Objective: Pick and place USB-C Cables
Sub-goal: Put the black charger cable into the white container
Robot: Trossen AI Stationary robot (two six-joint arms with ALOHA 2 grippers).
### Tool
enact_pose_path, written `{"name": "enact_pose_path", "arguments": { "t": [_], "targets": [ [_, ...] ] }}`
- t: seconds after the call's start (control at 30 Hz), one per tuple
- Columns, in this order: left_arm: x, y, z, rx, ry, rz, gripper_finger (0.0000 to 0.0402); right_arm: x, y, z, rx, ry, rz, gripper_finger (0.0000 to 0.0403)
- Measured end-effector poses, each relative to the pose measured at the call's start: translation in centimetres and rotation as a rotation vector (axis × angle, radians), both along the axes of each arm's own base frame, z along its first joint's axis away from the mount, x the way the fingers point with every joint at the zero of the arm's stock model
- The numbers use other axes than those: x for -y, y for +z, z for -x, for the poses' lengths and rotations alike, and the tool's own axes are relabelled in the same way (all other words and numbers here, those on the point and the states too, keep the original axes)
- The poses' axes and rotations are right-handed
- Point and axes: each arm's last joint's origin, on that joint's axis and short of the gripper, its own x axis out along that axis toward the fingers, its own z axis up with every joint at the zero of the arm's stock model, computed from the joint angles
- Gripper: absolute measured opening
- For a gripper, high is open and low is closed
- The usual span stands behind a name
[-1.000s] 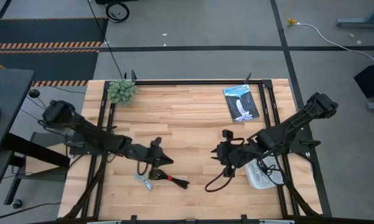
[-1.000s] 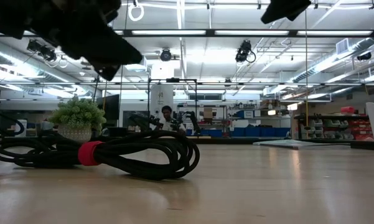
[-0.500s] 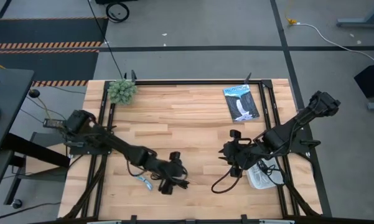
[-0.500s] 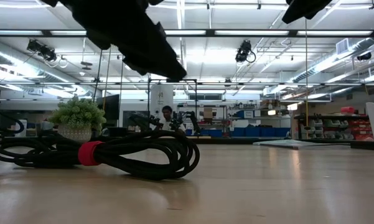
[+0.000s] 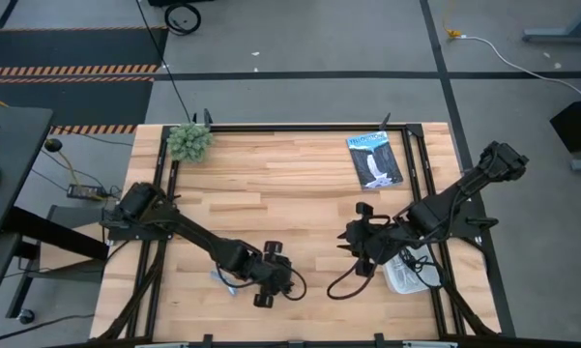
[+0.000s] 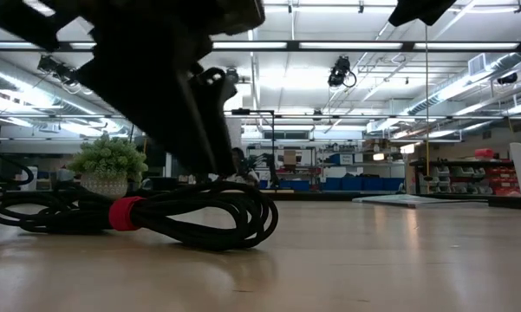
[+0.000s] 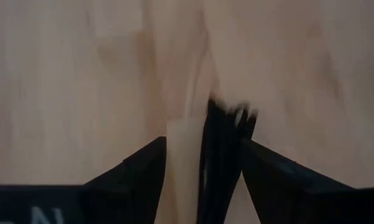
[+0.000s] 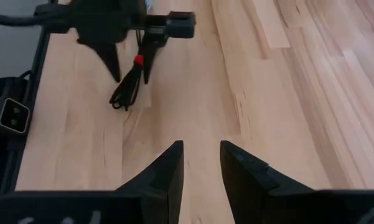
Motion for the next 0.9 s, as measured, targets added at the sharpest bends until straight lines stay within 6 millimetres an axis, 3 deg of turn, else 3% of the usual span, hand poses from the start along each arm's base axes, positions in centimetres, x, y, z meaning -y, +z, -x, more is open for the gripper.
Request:
{"name": "enact_pose_path", "arguments": {
  "t": [0.3,0.57,0.77,0.9],
  "targets": [
    [0.1,-1.8,-0.1,-0.071,0.004,0.012,0.0192,-0.7,0.1,0.2,0.021,0.027,-0.013,0.0111],
    [0.2,-1.8,-0.2,-0.066,-0.066,-0.004,0.0112,-0.9,0.2,0.1,0.036,0.03,-0.021,0.0111],
    [0.7,0.3,-1.5,0.129,-0.134,-0.031,0.0022,-0.8,0.4,0.0,0.075,-0.001,-0.004,0.0111],
    [1.9,4.4,-3.2,0.295,-0.174,-0.143,0.0026,-0.8,0.4,0.0,0.085,-0.018,0.013,0.0111]
  ]
}}
